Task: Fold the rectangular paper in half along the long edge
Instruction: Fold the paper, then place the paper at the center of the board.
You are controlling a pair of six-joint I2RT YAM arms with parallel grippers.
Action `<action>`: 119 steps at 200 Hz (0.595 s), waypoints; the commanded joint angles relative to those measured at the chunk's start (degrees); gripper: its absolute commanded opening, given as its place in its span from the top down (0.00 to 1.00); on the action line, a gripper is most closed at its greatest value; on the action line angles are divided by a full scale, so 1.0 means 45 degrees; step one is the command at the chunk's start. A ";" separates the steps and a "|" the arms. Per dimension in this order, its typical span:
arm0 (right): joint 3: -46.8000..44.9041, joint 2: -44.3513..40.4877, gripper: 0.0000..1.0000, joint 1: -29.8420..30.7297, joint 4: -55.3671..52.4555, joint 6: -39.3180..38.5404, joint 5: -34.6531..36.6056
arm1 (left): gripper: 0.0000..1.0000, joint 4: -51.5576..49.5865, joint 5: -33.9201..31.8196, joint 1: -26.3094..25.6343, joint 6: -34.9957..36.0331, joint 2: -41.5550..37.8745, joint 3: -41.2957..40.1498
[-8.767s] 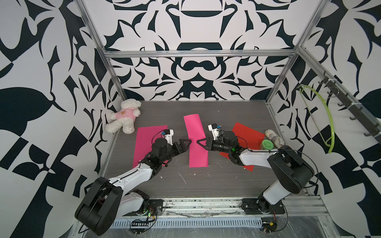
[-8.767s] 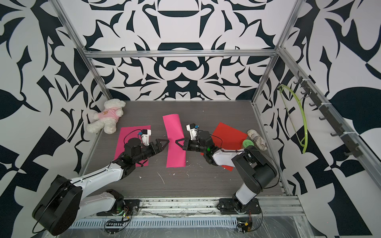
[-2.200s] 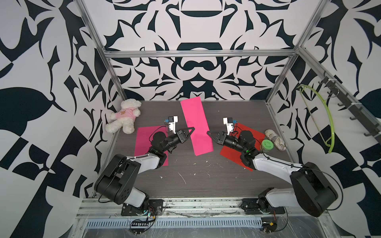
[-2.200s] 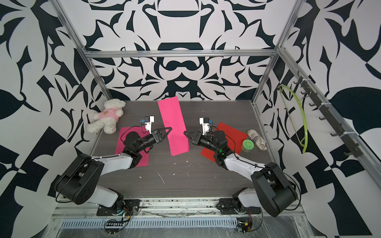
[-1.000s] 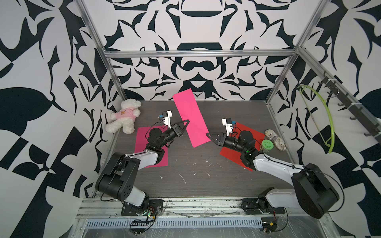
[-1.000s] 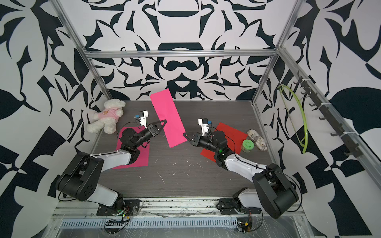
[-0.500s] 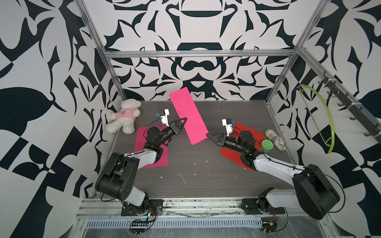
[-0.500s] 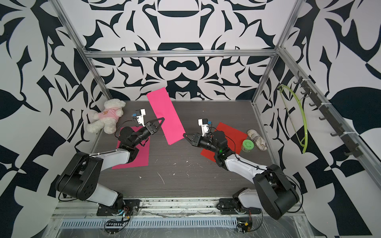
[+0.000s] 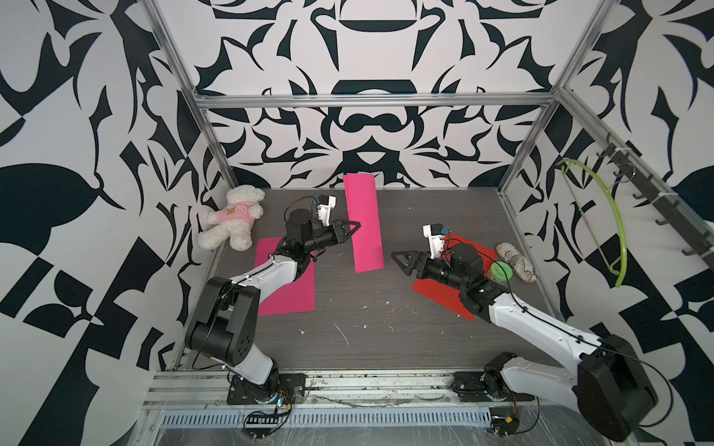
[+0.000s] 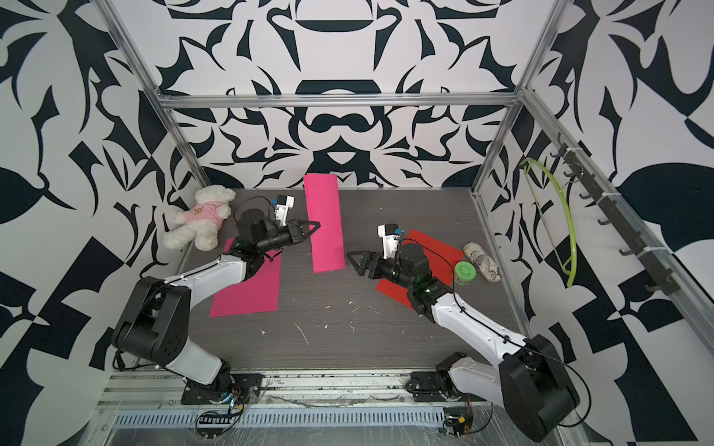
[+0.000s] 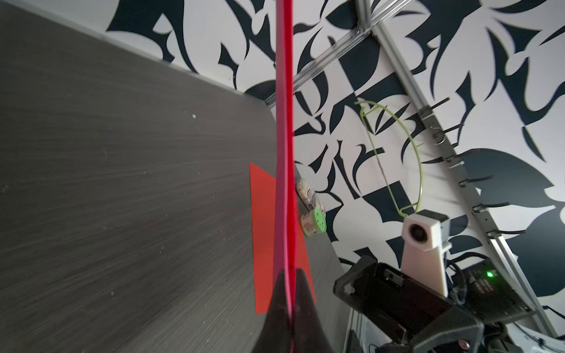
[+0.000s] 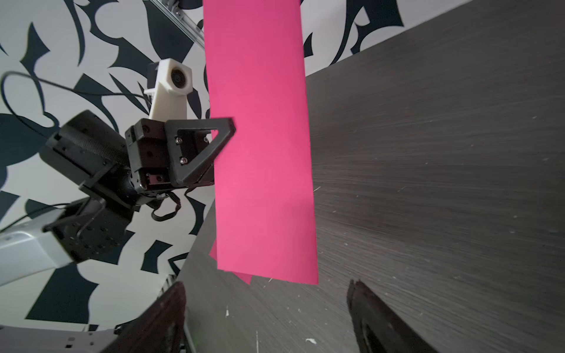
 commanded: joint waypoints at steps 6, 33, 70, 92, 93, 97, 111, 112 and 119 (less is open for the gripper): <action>0.0586 -0.0145 0.14 0.0066 -0.1094 -0.1255 0.0616 | 1.00 -0.6189 0.1834 0.0028 0.3031 0.1162 0.1452; 0.0565 -0.0023 0.14 0.0066 -0.1094 -0.1296 0.0575 | 1.00 -1.0061 0.2372 0.0020 0.5324 0.2452 0.3118; 0.0473 0.0034 0.14 0.0070 -0.1264 -0.1436 0.0712 | 1.00 -1.3254 0.1836 0.0023 0.7547 0.3448 0.4520; 0.0429 0.0225 0.14 0.0061 -0.1159 -0.1373 0.0684 | 1.00 -1.4271 0.0935 0.0023 0.7937 0.4253 0.5286; 0.0429 0.0233 0.14 0.0071 -0.1155 -0.1366 0.0679 | 1.00 -1.4298 0.0905 0.0023 0.7963 0.4298 0.5329; 0.0436 0.0256 0.14 0.0066 -0.1115 -0.1341 0.0674 | 1.00 -1.4496 0.0836 0.0007 0.8035 0.4473 0.5474; 0.0439 0.0307 0.14 0.0065 -0.1108 -0.1343 0.0649 | 1.00 -1.4838 0.0381 0.0004 0.8069 0.4973 0.5889; 0.0434 0.0313 0.14 0.0073 -0.1101 -0.1341 0.0652 | 1.00 -1.4855 0.0345 0.0004 0.8068 0.4990 0.5904; 0.0429 0.0319 0.14 0.0062 -0.1095 -0.1365 0.0669 | 1.00 -1.4933 0.0039 -0.0013 0.8054 0.5156 0.6054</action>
